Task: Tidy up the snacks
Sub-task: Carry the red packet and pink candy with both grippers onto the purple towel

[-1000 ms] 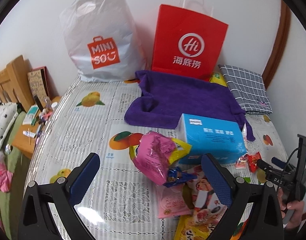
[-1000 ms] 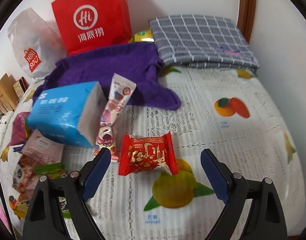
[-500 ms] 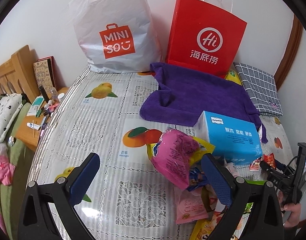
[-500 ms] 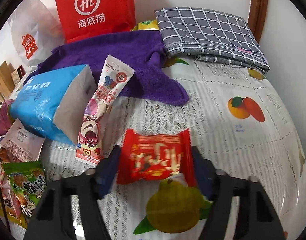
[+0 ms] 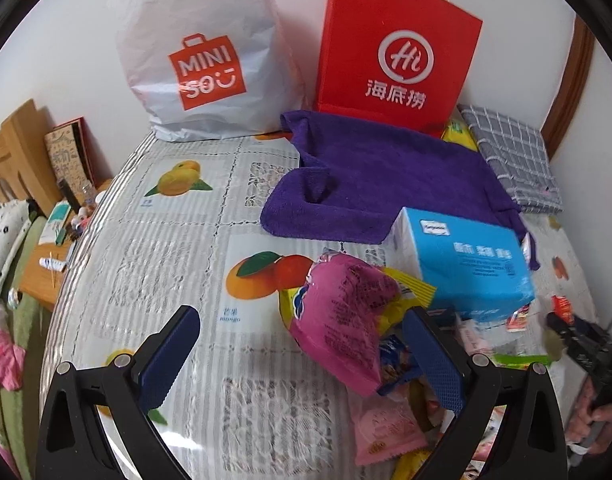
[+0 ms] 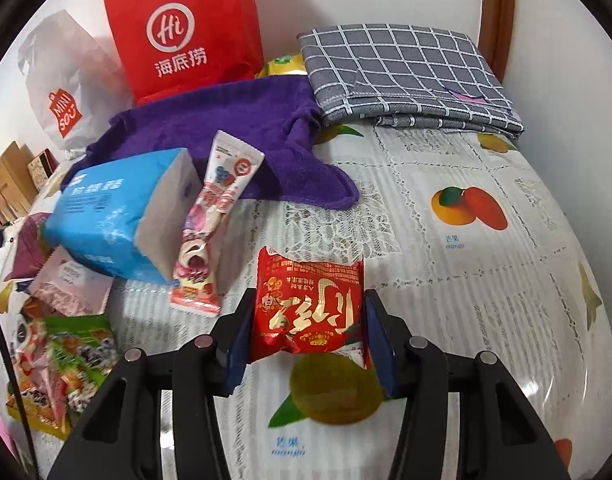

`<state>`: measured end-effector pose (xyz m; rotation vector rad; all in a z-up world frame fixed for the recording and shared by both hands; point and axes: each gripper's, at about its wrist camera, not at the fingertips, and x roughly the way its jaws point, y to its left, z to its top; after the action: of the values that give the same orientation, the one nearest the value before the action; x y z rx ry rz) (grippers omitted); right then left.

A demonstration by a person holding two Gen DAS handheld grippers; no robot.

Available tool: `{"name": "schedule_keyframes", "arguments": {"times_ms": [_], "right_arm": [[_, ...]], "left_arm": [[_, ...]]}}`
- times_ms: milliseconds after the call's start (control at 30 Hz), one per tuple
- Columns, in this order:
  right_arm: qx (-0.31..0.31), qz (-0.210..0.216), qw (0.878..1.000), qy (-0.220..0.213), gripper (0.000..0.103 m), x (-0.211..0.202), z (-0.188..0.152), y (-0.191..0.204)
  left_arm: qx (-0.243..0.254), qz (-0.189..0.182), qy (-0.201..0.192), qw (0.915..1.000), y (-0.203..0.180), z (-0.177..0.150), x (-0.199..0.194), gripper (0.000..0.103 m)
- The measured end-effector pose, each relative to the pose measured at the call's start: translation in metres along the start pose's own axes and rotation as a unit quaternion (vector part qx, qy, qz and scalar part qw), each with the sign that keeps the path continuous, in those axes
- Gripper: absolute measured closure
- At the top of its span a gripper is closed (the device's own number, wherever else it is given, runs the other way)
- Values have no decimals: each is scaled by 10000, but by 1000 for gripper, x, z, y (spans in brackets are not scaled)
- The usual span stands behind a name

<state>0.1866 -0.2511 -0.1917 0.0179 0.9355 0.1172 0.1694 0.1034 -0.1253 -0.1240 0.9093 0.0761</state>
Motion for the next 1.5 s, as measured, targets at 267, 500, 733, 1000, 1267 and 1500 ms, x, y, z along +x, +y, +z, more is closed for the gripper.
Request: {"name": "schedule_keyframes", "arguments": {"times_ms": [267,500,733,1000,1267,1500], "right_arm": [[30,-261,9997,18,52,-13,-3,4],[191,-291,9994,27,52,-19,-4,8],[337,-321,9989,38,52,-28,-9,20],[362,-214,9991,-70,52,-52,-18,42],[221,16,9997,-134,52,-70,-15,53],[62,214,9995,-228,52,-81,-15,59]], "left_arm": [[238,-83,336,9991,-1,5,41,1],[139,-812,402,9958,2,6,56,39],[302,-1033,350,9936,8,4,44,48],[289,-1020,206,9942,20,-3,15,52],[235,-1001,-4,9947,14,-13,-15,66],[221,-1078,-68,9939,6,-21,-36,67]]}}
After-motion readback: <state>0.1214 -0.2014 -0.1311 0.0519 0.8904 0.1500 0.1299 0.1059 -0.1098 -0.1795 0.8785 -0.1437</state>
